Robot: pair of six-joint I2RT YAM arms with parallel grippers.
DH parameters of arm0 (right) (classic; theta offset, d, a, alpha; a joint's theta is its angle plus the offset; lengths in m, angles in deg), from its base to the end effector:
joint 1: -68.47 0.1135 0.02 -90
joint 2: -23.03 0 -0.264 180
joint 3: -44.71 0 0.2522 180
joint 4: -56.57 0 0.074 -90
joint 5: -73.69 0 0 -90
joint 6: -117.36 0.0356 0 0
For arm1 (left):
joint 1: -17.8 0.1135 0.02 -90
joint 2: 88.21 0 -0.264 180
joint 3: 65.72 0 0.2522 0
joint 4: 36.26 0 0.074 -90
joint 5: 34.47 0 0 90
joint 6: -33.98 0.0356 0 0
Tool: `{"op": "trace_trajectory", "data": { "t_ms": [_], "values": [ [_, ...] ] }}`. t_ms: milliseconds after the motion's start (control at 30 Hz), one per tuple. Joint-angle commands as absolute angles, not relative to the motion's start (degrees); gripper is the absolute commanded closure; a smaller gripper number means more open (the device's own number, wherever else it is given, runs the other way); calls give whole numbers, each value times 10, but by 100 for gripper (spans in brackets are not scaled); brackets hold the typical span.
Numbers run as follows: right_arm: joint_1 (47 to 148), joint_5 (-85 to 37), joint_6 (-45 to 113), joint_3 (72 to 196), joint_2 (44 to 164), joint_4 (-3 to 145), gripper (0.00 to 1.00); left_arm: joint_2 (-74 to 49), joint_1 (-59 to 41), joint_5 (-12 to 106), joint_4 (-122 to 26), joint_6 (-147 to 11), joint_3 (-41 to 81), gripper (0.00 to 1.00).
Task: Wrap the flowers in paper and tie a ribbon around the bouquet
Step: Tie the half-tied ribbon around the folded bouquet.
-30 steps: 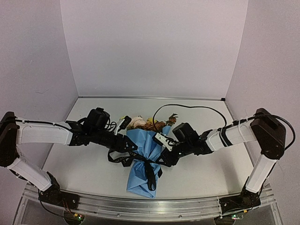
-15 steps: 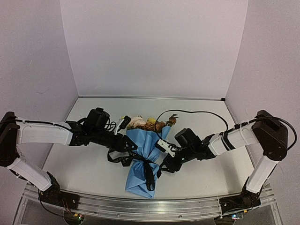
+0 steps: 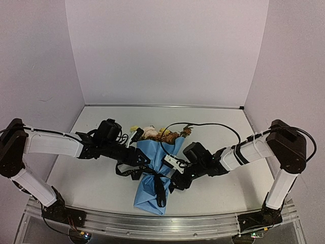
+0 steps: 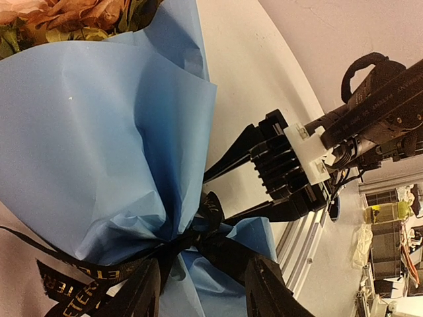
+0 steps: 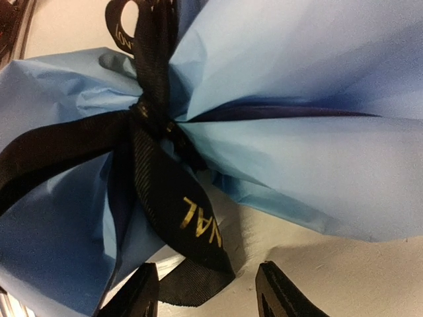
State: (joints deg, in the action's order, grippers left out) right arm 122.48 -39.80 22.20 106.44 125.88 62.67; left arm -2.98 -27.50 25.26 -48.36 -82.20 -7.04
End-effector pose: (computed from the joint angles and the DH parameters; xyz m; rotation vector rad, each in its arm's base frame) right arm 0.1890 0.2844 0.1268 -1.4036 2.0621 0.8733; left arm 0.2021 -0.2297 0.1984 0.7150 2.3431 -1.2155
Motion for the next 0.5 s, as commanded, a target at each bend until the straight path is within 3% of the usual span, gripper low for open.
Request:
{"op": "trace_trajectory", "data": {
  "t_ms": [0, 167, 400, 467],
  "values": [
    [1231, -376, 223, 1087, 1278, 594, 51, -26, -271, 242, -454, -828, -70, 54],
    [1232, -370, 240, 1090, 1291, 581, 62, -24, -271, 240, -453, -830, -69, 54],
    [1233, -357, 273, 1085, 1285, 579, 100, -36, -271, 262, -465, -829, -70, 53],
    [1232, -347, 293, 1078, 1276, 580, 100, -43, -271, 276, -477, -824, -69, 54]
  ]
}}
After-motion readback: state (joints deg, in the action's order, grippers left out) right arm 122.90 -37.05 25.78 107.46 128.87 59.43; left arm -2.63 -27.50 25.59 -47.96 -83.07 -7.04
